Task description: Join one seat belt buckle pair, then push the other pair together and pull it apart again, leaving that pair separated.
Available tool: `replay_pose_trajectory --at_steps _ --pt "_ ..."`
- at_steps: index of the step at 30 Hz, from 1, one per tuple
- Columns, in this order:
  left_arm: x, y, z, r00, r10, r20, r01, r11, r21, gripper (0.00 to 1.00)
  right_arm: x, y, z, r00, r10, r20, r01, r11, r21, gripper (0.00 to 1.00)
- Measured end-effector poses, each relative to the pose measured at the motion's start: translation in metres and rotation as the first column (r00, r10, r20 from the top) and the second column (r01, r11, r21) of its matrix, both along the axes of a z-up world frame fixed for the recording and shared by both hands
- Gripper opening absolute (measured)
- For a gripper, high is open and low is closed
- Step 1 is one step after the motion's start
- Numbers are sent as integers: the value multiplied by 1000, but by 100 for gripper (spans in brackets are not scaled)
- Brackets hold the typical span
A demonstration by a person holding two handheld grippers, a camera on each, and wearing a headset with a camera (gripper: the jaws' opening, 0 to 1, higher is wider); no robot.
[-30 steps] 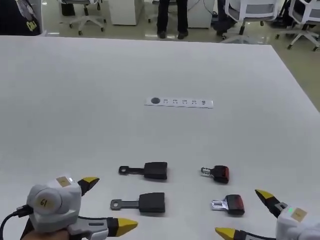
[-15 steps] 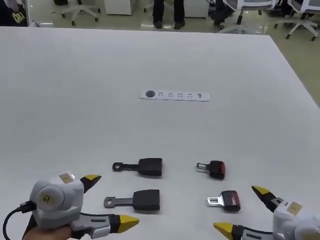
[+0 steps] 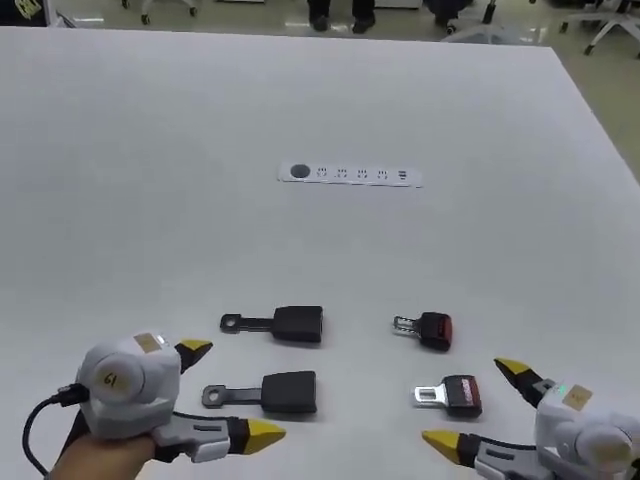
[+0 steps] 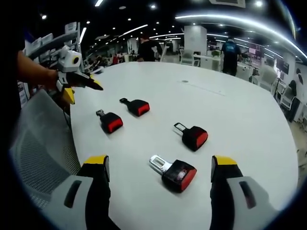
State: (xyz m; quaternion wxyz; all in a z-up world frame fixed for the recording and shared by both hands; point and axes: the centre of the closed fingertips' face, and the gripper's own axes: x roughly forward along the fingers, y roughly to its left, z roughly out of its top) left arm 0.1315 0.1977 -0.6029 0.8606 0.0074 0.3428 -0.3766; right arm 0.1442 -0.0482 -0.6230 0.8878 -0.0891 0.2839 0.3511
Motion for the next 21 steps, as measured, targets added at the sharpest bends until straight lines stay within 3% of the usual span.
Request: replay_pose_trajectory --at_steps 11,14,21 --pt "7 -12 -9 999 -40 -27 40 999 6 97 6 -1 -13 999 30 -46 -31 999 -16 85" --pt "6 -13 -16 996 -77 -39 79 996 41 95 8 0 -13 998 35 -48 -36 999 -13 85" --pt "11 -15 -25 995 -84 -46 85 996 33 95 13 -2 -22 996 52 -75 -53 998 -22 83"
